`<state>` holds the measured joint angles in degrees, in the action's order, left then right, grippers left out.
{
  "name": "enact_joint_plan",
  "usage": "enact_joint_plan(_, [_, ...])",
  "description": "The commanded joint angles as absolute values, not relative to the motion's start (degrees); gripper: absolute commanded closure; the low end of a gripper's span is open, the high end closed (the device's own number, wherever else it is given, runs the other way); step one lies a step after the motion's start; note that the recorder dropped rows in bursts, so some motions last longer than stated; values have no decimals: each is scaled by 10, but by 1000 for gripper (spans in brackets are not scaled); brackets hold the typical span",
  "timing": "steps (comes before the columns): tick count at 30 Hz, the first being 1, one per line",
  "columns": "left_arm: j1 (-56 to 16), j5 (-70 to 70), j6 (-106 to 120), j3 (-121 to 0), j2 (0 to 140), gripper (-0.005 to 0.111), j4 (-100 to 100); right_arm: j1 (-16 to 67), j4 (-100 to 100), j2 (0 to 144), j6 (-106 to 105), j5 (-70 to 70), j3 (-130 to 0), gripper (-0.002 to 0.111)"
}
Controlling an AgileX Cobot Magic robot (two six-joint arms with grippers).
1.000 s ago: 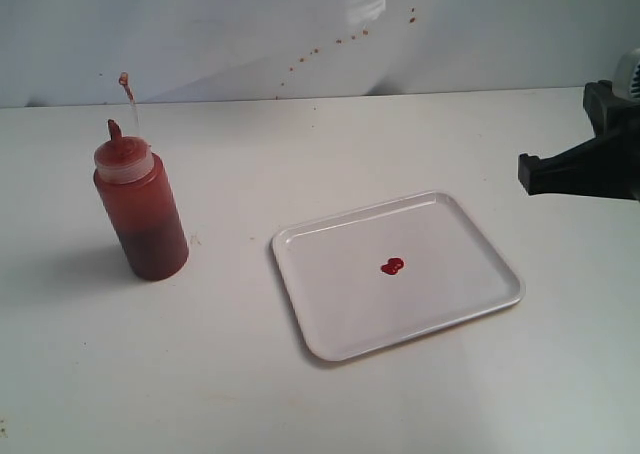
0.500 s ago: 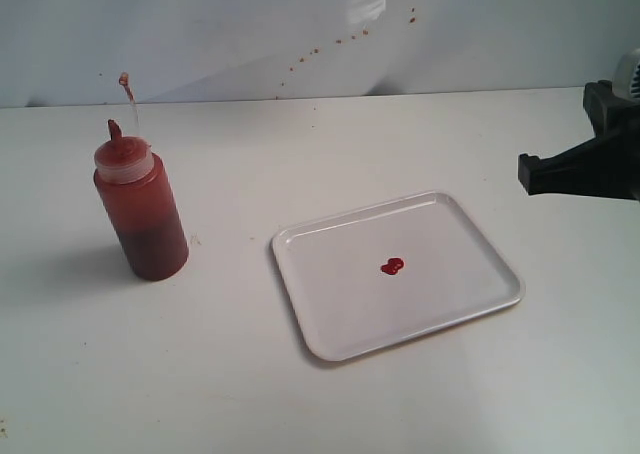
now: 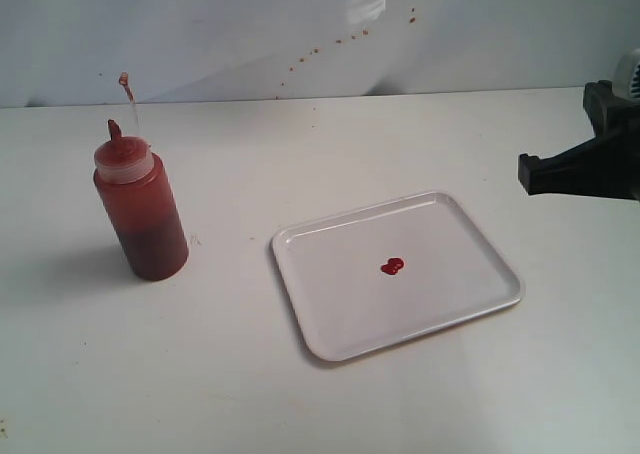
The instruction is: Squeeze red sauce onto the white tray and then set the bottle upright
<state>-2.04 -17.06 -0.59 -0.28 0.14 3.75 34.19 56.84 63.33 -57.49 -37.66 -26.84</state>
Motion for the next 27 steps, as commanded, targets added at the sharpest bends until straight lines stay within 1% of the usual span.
enact_joint_plan(1, [-23, -164, -12, 0, 0, 107, 33, 338, 570, 630, -573, -382, -265, 108])
enact_joint_plan(11, [-23, -164, -12, 0, 0, 107, 33, 343, 570, 626, -584, -386, -265, 108])
enact_joint_plan(15, [-23, -165, -12, 0, 0, 107, 35, 324, 566, 547, -588, -360, -265, 108])
enact_joint_plan(18, [-23, -165, -12, 0, 0, 107, 35, 271, 545, 449, -588, -265, -265, 108])
enact_joint_plan(22, [-23, -165, -12, 0, 0, 107, 35, 163, 422, 317, -589, -128, -265, 108])
enact_joint_plan(27, [-23, -165, -12, 0, 0, 107, 35, 84, 332, 217, -600, -43, -265, 108])
